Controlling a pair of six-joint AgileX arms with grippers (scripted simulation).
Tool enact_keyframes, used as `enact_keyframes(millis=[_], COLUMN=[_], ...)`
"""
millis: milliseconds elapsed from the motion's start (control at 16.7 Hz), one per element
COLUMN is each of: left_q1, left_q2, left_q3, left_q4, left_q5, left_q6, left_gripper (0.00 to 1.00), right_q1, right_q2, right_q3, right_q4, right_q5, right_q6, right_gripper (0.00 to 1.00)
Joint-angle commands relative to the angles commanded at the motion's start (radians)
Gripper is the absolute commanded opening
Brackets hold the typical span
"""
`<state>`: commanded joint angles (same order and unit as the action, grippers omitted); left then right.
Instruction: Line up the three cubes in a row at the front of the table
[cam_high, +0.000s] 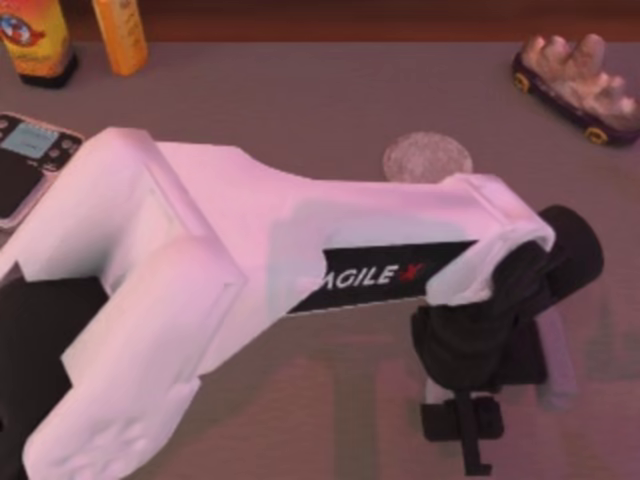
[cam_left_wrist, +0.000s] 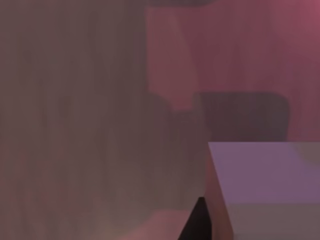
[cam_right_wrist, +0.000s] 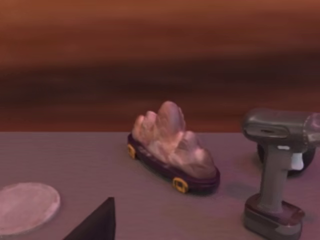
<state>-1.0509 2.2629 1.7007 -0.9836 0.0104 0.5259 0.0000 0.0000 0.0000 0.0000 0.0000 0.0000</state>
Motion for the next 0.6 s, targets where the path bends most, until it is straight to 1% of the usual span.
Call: enact_keyframes(millis=[480, 540, 600], left_q1=[0.000, 0.000, 0.000], left_q2=[0.000, 0.000, 0.000], left_q3=[0.000, 0.000, 0.000], left_q4=[0.000, 0.000, 0.000], left_q5=[0.000, 0.000, 0.000], left_q6=[0.000, 0.000, 0.000], left_gripper=[0.98, 1.00, 1.00], right_q1=[0.000, 0.000, 0.000], right_q2=[0.000, 0.000, 0.000], right_q3=[0.000, 0.000, 0.000], right_q4=[0.000, 0.000, 0.000], right_q5=[0.000, 0.000, 0.000], right_q6=[0.000, 0.000, 0.000], right_gripper=[1.00, 1.00, 1.00])
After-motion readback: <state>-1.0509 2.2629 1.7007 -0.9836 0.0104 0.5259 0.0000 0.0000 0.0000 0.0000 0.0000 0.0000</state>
